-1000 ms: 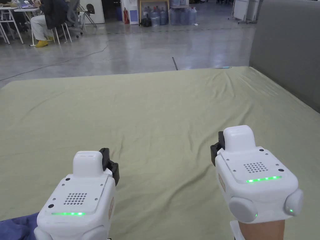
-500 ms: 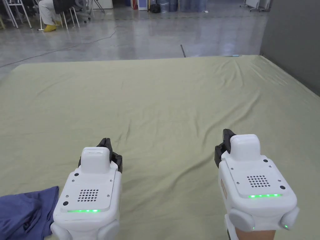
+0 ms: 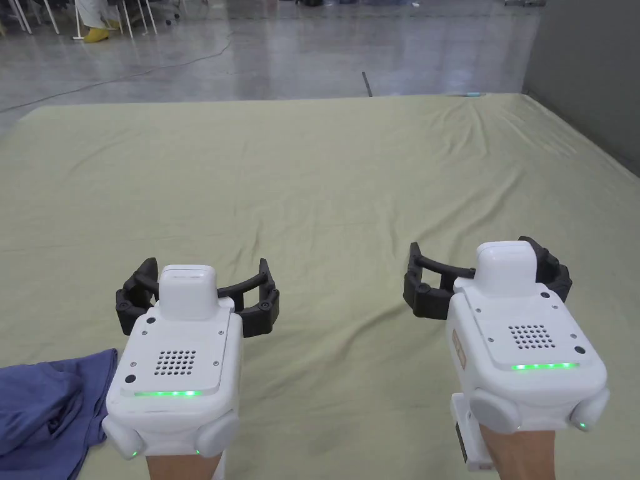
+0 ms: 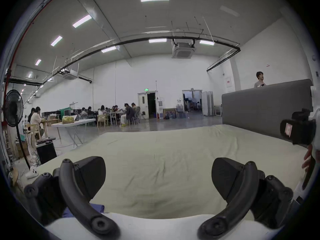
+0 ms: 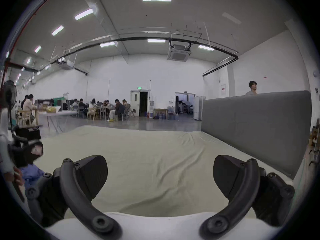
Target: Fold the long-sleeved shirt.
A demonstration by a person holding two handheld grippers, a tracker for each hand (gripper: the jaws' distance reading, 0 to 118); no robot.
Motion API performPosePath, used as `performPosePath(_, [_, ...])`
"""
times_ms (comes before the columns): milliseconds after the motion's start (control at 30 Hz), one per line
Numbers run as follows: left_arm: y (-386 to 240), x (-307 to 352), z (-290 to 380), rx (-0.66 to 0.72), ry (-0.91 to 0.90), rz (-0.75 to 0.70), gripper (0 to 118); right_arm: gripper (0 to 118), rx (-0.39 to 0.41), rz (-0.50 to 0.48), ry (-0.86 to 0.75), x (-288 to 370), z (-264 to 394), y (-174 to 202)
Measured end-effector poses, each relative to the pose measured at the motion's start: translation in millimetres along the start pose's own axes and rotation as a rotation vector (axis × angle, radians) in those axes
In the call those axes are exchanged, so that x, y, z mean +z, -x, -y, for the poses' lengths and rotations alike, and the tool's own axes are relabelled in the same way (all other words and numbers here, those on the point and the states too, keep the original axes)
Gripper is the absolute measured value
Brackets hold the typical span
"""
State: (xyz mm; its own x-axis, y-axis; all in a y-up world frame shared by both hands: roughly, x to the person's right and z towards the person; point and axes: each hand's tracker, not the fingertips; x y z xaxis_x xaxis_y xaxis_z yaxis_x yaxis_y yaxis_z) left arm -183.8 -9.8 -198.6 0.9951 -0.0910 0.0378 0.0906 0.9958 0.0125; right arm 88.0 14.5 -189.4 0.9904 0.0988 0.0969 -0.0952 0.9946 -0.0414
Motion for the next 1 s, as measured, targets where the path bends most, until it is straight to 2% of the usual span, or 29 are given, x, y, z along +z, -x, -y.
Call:
performPosePath(33, [0.1,-0.4,0.3,0.002,0.009,0.003,118,118,0.027,0.013,0.0,0.6,2.6,1.5])
performPosePath(200, [2.1,-4.4,3.5,-0.017,0.042,-0.012,118,118,0.015,-0.018,0.015,-1.0,2.4,1.5])
performPosePath(233, [2.5,-2.0,4.6,0.021,0.091,-0.01,118,118,0.011,-0.024,0.017,-1.1,1.9,1.0])
performPosePath(400, [8.5,-1.9,0.5,0.013,0.062,-0.015,118,118,0.012,-0.018,0.008,-0.9,2.3,1.4])
performPosePath(533, [7.0,0.6,-0.9,0.032,0.08,-0.016,118,118,-0.035,-0.014,0.005,0.7,1.6,-2.1])
performPosePath(1000, [3.7,-1.1,-6.8,0.032,0.087,-0.002,118,118,-0.014,-0.016,0.004,4.0,1.0,-1.6])
